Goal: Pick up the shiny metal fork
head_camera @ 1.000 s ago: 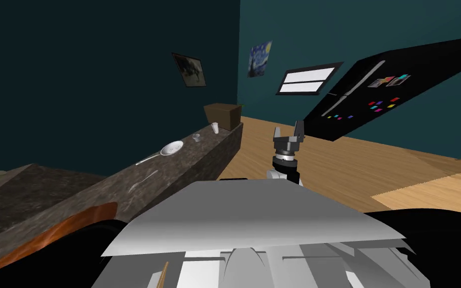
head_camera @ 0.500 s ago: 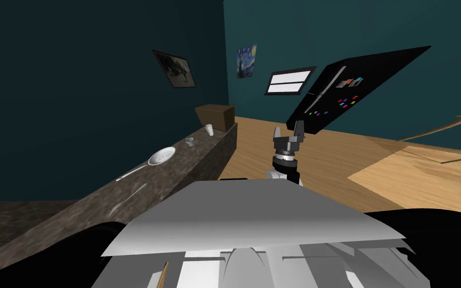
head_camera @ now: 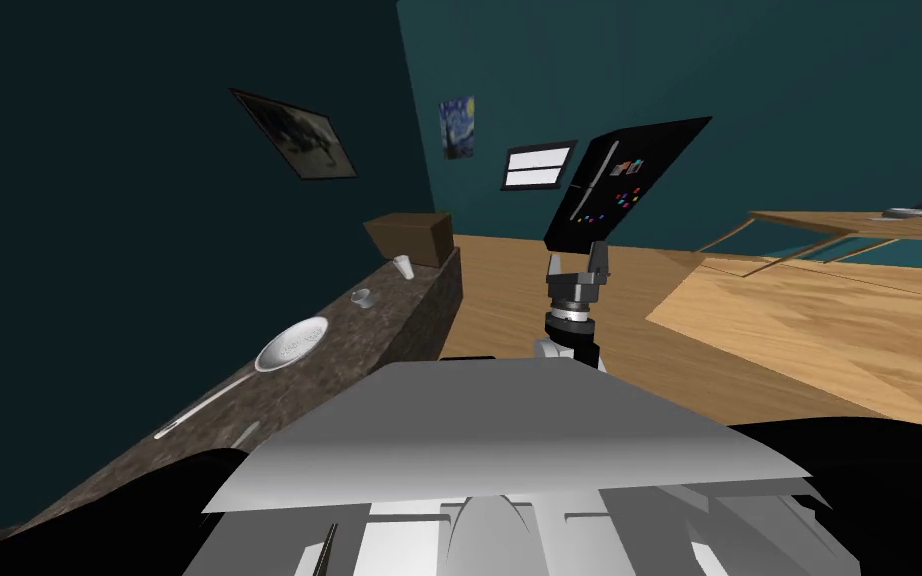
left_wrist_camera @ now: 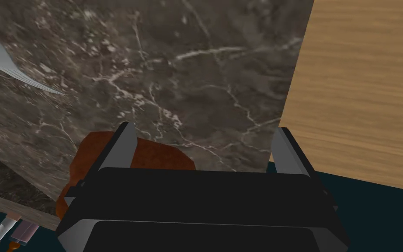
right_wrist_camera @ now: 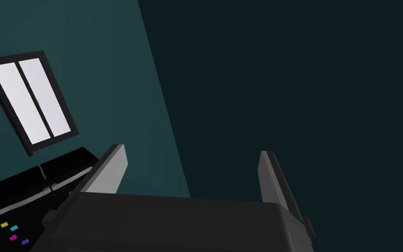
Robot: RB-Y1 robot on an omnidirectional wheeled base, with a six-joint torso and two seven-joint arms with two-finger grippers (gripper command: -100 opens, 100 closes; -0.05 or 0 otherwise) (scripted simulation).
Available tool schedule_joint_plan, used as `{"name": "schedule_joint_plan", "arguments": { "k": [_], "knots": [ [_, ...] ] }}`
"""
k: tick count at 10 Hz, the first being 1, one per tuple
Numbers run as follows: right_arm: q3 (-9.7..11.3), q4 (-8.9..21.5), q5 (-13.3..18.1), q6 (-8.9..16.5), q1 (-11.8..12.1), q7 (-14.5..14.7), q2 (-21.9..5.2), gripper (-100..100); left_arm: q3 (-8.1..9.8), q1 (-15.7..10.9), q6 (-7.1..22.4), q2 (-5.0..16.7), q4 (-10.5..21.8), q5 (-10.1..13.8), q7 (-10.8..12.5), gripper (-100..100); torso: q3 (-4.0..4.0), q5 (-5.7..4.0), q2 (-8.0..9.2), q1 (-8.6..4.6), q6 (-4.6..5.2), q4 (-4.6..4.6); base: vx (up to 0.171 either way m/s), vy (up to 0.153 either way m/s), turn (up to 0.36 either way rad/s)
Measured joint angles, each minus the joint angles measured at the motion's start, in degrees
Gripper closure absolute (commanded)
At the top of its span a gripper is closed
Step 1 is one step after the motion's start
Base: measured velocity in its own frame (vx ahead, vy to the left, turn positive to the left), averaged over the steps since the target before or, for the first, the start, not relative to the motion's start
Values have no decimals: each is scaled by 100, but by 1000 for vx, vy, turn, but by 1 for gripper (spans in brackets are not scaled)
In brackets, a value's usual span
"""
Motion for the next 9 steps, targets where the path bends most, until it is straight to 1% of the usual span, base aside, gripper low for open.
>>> {"name": "schedule_joint_plan", "arguments": {
  "k": [1, 2, 3, 4, 6, 8, 9],
  "knots": [
    [0, 0, 0, 0, 0, 0, 0, 0, 55, 77, 138, 53, 58, 143, 107, -100, 1, 1, 2, 3, 0, 1, 0, 105, -175],
    [0, 0, 0, 0, 1, 0, 0, 0, 67, 99, 195, 73, 116, 225, 143, -100, 3, -1, 4, -14, -9, 2, 0, 98, -243],
    [0, 0, 0, 0, 0, 0, 0, 0, 101, 142, 269, 118, 180, 355, 184, -100, 3, -4, 4, -18, -4, 1, -10, 139, -459],
    [0, 0, 0, 0, 0, 0, 0, 0, 139, 195, 376, 161, 224, 493, 266, -100, 3, -1, 5, -5, 0, 1, -16, 167, -326],
    [-1, 0, 0, 0, 1, 0, 0, 0, 147, 243, 537, 205, 359, 751, 388, -100, 3, 3, 4, 5, -5, 2, -19, 150, -274],
    [-1, 0, 0, 0, 0, 0, 0, 0, 109, 242, 709, 253, 463, 1004, 529, -100, 5, 2, 8, -1, -4, 3, -45, 134, -307],
    [-1, 0, 0, 0, 1, 0, 0, 0, 20, 185, 767, 241, 583, 1136, 544, -100, 8, 2, 11, -6, -9, 4, -24, 55, -49]
  ]
}}
